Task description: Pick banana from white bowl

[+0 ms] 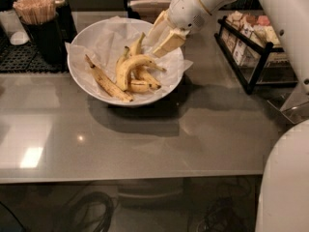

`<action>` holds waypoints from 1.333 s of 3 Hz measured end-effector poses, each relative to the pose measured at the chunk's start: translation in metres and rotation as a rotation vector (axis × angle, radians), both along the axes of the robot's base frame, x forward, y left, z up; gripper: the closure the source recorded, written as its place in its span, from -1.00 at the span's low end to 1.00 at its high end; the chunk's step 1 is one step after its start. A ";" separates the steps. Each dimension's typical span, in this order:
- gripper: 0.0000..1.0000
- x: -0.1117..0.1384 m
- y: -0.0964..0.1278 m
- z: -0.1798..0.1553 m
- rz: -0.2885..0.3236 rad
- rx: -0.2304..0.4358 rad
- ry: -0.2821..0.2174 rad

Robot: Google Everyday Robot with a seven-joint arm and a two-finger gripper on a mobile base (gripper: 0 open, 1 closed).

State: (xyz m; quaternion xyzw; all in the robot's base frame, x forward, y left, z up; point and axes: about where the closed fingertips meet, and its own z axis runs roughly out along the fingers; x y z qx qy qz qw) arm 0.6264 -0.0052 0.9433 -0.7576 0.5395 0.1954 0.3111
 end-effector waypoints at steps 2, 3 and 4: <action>-0.24 0.010 0.045 -0.027 0.131 0.001 0.068; -0.20 0.014 0.061 -0.035 0.171 0.015 0.091; -0.20 0.019 0.070 -0.042 0.189 0.015 0.102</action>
Offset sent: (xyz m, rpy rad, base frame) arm 0.0116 0.0632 -0.0379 -0.0143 0.1299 0.2379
